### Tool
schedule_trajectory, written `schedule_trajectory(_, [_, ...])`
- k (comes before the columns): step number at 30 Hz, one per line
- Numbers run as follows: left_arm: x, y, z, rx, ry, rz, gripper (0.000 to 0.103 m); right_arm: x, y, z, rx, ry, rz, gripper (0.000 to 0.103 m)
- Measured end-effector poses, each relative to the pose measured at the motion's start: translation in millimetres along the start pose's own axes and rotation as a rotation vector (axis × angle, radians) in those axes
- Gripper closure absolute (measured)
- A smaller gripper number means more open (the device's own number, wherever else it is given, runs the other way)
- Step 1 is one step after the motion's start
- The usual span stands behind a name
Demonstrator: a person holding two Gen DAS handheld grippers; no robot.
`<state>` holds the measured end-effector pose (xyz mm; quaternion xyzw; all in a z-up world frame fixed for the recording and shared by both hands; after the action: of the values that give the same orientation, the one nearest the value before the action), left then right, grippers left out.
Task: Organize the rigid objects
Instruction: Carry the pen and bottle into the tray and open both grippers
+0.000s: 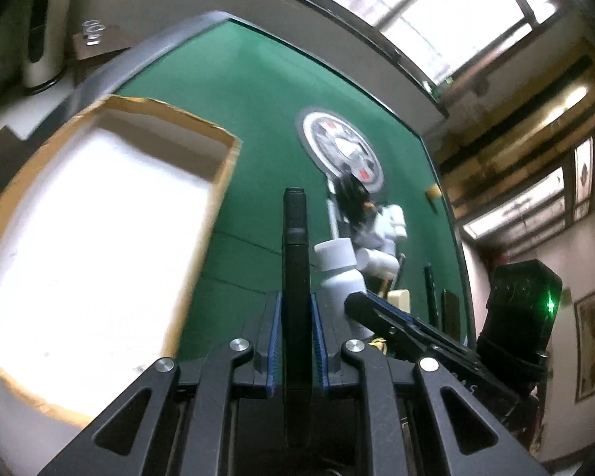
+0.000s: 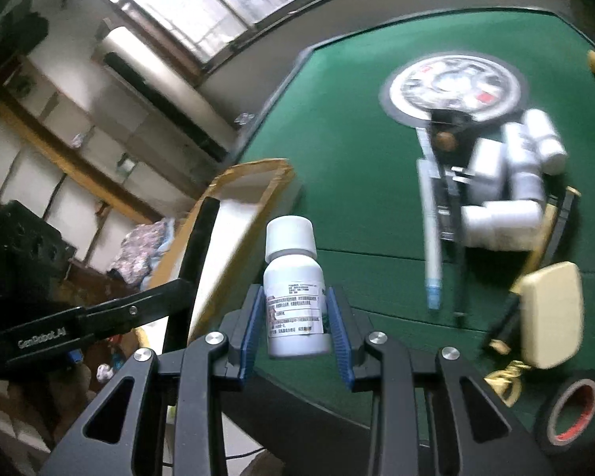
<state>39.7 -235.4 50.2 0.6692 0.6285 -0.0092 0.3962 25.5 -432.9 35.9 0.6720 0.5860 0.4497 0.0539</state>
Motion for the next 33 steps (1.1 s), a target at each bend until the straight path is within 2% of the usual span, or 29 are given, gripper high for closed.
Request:
schedule_trajectory(6, [59,5,-38,-0.091,0.073,-0.108,0.089,53,-4,41,0.069,0.061,-0.132,0.071])
schedule_trajectory(11, [99,9,-49,-0.114,0.133,-0.158,0.089,94,-9,77,0.124,0.098,-0.191,0.071])
schedule_trajectory(16, [127,15,-50,-0.121,0.176,-0.181,0.089,127,-22,113,0.185,0.093,-0.216,0.071])
schedule_trajectory(20, [137,16,-37,-0.091,0.214,-0.182,0.089,137,-40,129,0.251,-0.023,-0.332,0.071])
schedule_trajectory(23, [131,10,-25,-0.061,0.205,-0.160,0.089,130,-44,126,0.290,-0.062,-0.383,0.071])
schedule_trajectory(33, [117,-3,17,0.033,0.195,-0.117,0.089,108,-51,97,0.283,-0.186,-0.440,0.072])
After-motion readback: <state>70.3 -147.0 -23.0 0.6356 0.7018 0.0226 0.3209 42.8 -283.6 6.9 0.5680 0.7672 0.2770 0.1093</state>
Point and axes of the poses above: each gripper's, at about its wrist camera, not at the fingertips, and z roughly the way its jaws point, x to its left, y to its top, the point moved 2 cm from there along z, roughly the way its jaws point, and after that the axes turned 7 degrees about -x, right-handed, at the moved point
